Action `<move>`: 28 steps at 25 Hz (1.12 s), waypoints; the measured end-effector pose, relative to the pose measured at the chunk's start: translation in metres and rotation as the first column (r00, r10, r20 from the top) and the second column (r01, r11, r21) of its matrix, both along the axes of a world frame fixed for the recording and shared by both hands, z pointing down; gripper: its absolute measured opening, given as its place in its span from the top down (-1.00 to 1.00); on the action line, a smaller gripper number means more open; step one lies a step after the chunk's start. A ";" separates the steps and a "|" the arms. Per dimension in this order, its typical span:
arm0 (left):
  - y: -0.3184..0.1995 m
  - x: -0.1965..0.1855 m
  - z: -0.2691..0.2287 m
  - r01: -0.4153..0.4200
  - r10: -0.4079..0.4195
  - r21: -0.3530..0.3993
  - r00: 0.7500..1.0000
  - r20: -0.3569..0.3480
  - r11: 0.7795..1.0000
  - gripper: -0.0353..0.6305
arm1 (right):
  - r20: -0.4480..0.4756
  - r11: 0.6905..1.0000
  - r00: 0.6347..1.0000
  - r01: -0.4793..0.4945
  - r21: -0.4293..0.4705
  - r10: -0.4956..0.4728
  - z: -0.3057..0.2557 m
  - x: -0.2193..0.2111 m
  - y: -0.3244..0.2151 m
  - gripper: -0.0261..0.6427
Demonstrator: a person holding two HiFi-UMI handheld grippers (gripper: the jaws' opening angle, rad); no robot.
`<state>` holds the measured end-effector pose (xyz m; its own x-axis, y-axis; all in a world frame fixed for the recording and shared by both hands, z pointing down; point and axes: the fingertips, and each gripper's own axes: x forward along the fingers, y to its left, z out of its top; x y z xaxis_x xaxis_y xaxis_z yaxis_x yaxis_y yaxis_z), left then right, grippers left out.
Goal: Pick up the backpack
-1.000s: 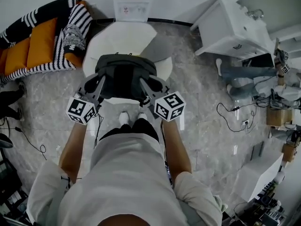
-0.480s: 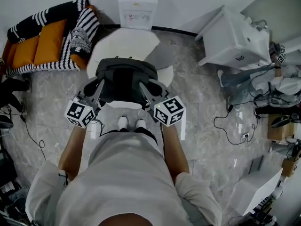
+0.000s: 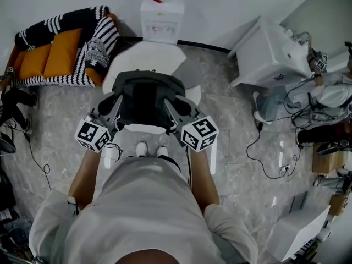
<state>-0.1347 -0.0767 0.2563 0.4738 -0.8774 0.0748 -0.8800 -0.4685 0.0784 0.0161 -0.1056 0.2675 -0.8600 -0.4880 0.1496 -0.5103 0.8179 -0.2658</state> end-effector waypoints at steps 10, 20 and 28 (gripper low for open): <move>0.023 0.009 -0.035 -0.003 0.003 0.069 1.000 -0.007 0.998 0.80 | 0.044 0.999 0.999 0.014 0.038 -0.015 -0.036 0.008 0.020 0.77; 0.016 0.010 -0.051 0.049 -0.049 0.069 0.999 0.007 0.996 0.80 | -0.039 0.997 0.997 -0.059 0.059 0.061 -0.054 0.007 0.018 0.77; 0.005 0.008 -0.068 0.088 -0.091 0.089 0.995 0.027 0.992 0.80 | -0.077 0.990 0.991 -0.104 0.096 0.112 -0.069 0.003 0.011 0.77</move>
